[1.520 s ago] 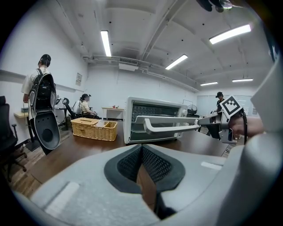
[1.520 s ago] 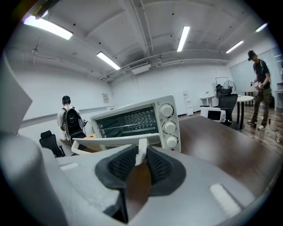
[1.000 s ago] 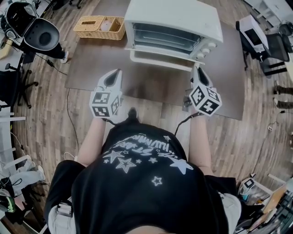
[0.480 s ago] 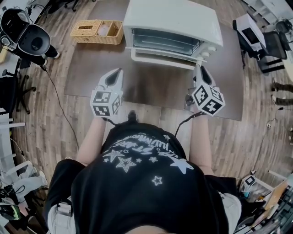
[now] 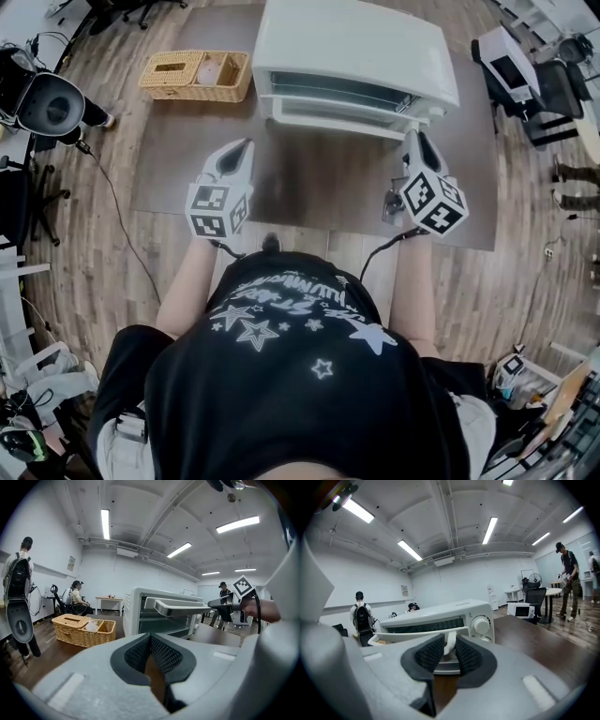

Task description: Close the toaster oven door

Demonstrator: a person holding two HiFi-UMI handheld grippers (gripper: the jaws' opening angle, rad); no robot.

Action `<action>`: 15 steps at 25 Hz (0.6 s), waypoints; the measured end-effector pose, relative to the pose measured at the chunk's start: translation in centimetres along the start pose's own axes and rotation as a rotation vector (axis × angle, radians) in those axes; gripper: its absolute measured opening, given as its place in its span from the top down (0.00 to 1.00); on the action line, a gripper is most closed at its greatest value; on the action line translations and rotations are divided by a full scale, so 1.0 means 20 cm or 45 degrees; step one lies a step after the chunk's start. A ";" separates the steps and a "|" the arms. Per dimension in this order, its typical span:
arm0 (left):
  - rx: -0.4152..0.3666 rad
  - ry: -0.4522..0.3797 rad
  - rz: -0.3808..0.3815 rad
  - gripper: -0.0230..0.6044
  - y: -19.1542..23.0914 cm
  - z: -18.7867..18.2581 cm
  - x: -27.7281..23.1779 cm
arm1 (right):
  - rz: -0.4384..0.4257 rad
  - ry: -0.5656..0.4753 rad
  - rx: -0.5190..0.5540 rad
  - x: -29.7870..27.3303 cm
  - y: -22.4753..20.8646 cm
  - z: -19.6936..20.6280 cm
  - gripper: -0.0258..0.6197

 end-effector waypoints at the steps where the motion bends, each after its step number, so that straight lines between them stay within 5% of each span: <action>1: 0.000 0.001 0.005 0.95 0.01 0.00 -0.01 | 0.002 -0.004 -0.004 -0.01 0.00 -0.01 0.84; 15: -0.002 0.011 0.057 0.95 0.08 -0.03 -0.14 | 0.048 -0.052 -0.011 -0.11 0.02 -0.11 0.84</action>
Point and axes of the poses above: the fingertips, and each gripper's own axes: x backward along the fingers, y to its left, z out of its underside, the point moved 3 cm from there along x, backward along the fingers, and after that the axes turned 1 degree about -z, right-handed, at the moved point
